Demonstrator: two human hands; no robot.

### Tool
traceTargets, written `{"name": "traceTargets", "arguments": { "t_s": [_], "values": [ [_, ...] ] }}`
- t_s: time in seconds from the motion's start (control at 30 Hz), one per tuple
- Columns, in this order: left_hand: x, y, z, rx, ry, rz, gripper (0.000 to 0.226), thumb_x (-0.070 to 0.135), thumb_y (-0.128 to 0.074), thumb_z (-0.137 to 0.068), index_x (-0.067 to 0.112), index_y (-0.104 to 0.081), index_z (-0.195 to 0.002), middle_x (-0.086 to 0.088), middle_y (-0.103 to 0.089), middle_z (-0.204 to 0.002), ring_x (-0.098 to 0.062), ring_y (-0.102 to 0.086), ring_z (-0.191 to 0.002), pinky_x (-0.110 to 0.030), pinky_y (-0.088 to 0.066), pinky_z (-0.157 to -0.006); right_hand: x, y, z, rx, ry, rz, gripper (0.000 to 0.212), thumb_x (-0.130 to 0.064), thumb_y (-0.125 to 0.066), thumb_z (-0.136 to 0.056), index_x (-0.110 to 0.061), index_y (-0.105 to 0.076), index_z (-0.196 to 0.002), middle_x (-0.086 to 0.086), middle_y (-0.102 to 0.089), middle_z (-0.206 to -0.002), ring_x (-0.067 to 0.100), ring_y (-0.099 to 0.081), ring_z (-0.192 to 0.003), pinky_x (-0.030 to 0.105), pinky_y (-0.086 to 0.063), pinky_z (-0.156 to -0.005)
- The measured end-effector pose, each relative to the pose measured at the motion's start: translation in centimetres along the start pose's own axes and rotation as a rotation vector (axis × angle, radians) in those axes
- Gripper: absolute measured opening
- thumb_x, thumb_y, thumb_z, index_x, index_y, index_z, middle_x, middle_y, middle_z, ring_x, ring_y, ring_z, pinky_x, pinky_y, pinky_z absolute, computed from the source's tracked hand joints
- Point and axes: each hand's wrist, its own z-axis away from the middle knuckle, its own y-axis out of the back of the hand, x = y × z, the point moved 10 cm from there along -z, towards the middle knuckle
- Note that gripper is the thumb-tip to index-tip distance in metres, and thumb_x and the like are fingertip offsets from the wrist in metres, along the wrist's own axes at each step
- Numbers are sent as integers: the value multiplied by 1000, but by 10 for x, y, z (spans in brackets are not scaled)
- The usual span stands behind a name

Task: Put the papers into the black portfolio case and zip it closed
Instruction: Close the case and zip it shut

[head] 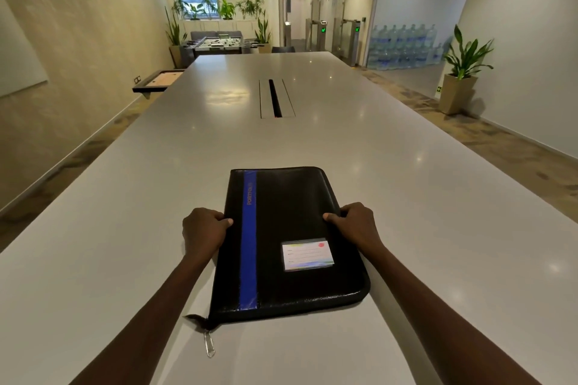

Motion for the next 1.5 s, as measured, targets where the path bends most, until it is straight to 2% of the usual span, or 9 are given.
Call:
{"name": "traceTargets", "arguments": {
  "t_s": [0.13, 0.37, 0.6, 0.73, 0.87, 1.0, 1.27, 1.37, 1.5],
  "values": [
    [6, 5, -1, 19, -53, -46, 25, 22, -77, -80, 6, -76, -99, -12, -75, -97, -28, -69, -92, -34, -50, -83, -3, -2, -6, -17, -10, 102, 43, -49, -72, -81, -9, -60, -69, 0, -56, -61, 16, -57, -59, 25, -41, -54],
    [5, 6, -1, 31, -61, -24, 24, 23, -75, -82, 8, -76, -100, -10, -75, -100, -26, -68, -95, -36, -51, -86, 0, -6, -8, -16, -31, 120, 46, -48, -73, -80, -3, -64, -81, 7, -63, -72, 24, -65, -70, 35, -52, -68],
    [0, 7, 4, -22, -64, 10, 24, 24, -75, -82, 7, -76, -98, -10, -75, -97, -25, -69, -92, -37, -53, -86, -9, -1, 1, -31, -22, 212, 47, -49, -67, -85, -2, -63, -88, 10, -65, -84, 26, -64, -81, 29, -43, -64],
    [-14, 13, 18, -97, -25, 111, 18, 29, -76, -81, 11, -78, -84, -4, -75, -79, -19, -69, -76, -37, -56, -77, -48, 18, 33, 190, 153, 278, 42, -42, -63, -89, -6, -61, -109, 15, -56, -112, 30, -55, -104, 33, -45, -76],
    [-31, 21, 41, -243, 9, 183, 16, 32, -75, -81, 17, -78, -80, 0, -73, -69, -17, -69, -69, -28, -53, -66, -103, 23, 88, 341, 419, 156, 25, -27, -67, -88, -13, -62, -108, 7, -56, -110, 18, -52, -100, 21, -42, -75],
    [-43, 33, 69, -335, -6, 149, 20, 39, -73, -81, 23, -78, -71, 2, -73, -64, -13, -66, -63, -26, -48, -63, -135, -7, 137, 194, 544, 42, 8, -26, -64, -90, -18, -64, -91, -5, -59, -91, 6, -54, -83, 19, -47, -75],
    [-49, 56, 105, -419, -146, 31, 14, 42, -72, -82, 30, -79, -76, 20, -72, -69, 6, -65, -67, -17, -43, -61, -160, -75, 211, -8, 631, 119, 25, -44, -61, -87, -23, -66, -74, -7, -64, -70, 6, -55, -62, 27, -49, -58],
    [-48, 57, 118, -507, -226, 21, 4, 36, -76, -79, 35, -78, -81, 22, -73, -78, 5, -67, -79, -13, -45, -66, -156, -99, 231, -101, 625, 136, 31, -54, -60, -85, -24, -68, -80, -7, -65, -72, 6, -58, -63, 29, -53, -63],
    [-46, 54, 131, -578, -318, -14, 24, 23, -84, -70, 37, -77, -88, 18, -75, -82, 2, -68, -83, -9, -49, -72, -151, -120, 245, -152, 583, 160, 36, -58, -57, -84, -25, -70, -88, -6, -66, -86, 9, -59, -73, 31, -53, -69]
  ]
}}
